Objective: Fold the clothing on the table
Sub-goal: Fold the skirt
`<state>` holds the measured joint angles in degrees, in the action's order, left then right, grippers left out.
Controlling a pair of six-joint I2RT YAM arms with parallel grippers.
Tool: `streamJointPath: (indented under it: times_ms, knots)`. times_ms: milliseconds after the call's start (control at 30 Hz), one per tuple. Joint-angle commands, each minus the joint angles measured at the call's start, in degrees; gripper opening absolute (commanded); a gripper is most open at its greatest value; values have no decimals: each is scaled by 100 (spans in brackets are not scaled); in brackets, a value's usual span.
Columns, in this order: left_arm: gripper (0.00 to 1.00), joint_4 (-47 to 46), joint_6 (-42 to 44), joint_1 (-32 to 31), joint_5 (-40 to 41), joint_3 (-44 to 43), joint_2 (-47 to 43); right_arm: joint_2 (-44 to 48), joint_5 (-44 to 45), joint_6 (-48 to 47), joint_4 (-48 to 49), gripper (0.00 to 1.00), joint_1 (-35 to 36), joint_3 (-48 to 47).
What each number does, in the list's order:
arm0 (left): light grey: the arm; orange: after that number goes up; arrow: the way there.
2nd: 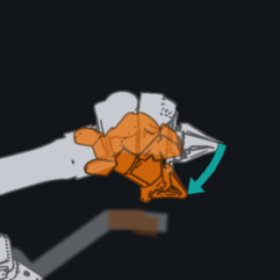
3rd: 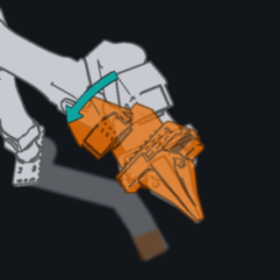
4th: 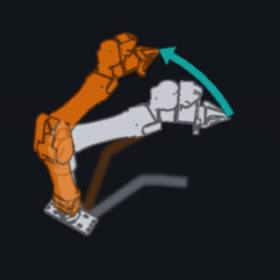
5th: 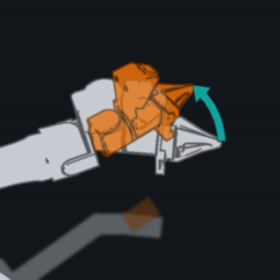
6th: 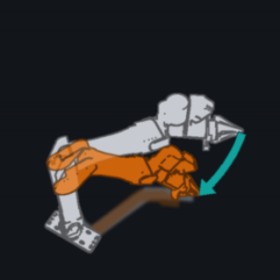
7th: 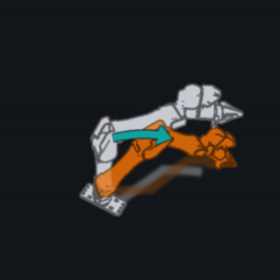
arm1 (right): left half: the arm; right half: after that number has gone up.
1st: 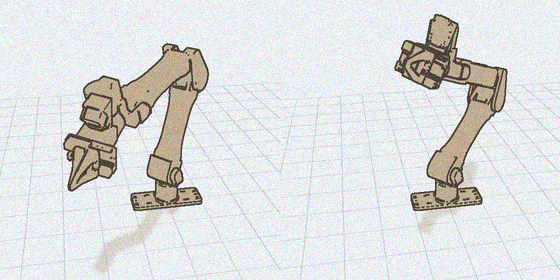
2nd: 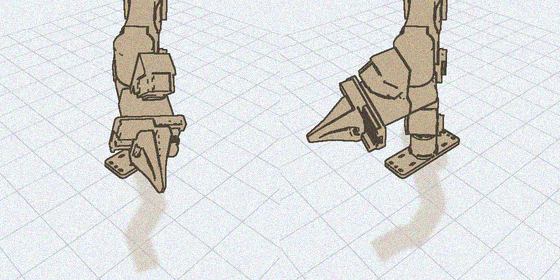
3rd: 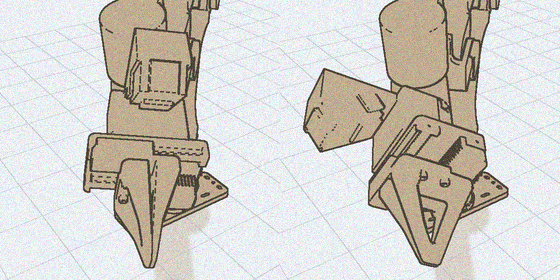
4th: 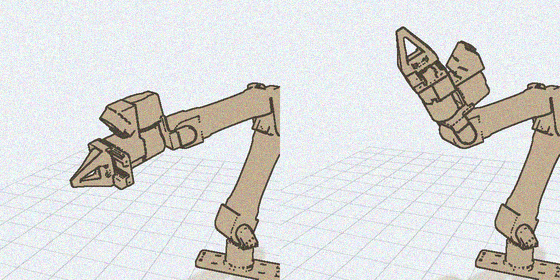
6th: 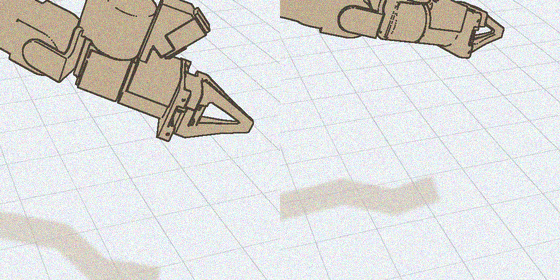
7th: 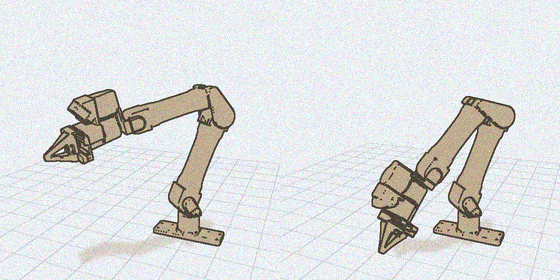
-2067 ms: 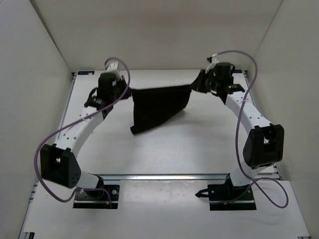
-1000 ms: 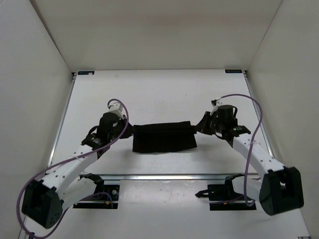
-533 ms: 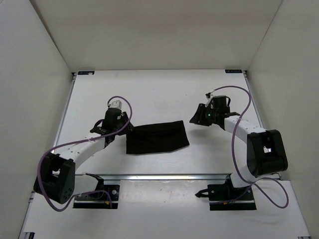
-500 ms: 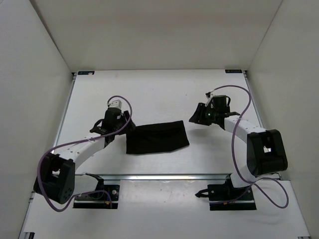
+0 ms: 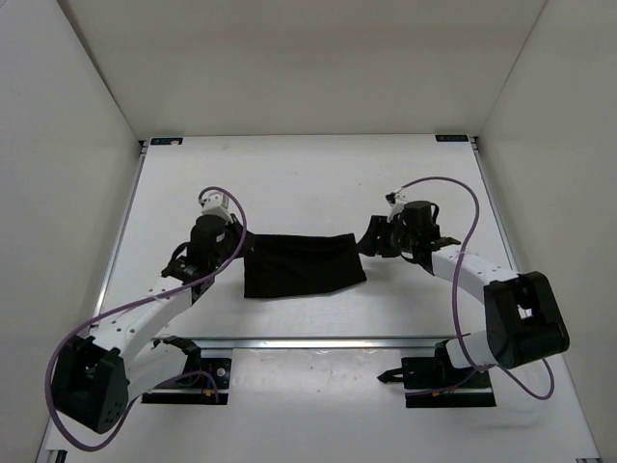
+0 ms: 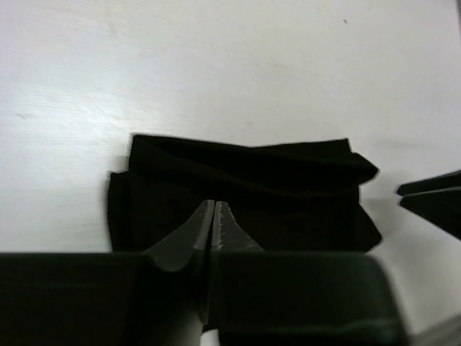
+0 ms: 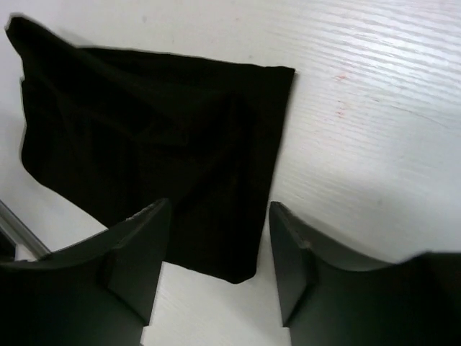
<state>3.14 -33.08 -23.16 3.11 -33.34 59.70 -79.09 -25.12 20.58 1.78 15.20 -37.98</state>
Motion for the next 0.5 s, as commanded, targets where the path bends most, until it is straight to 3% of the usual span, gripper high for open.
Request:
streamJointPath:
  times_ms: [0, 67, 133, 233, 333, 467]
  knots:
    - [3, -417, -225, -163, -294, 363, 181, -115, -55, -272, 508, 56, 280, 10]
    - [0, -568, -295, -259, -478, 452, 295, -229, -80, -414, 595, 52, 492, -52]
    - [0, -613, -296, -268, -557, 460, 393, -318, -133, -318, 744, 28, 659, -95]
    - [0, -744, -260, -356, -645, 469, 603, -747, -300, -274, 798, 12, 764, -446]
    - [0, -910, -295, -374, -786, 469, 867, -1239, -274, -344, 631, 3, 879, -789]
    - [0, -1034, -286, -409, -873, 426, 1245, -1845, -309, -265, 745, 2, 836, -1202]
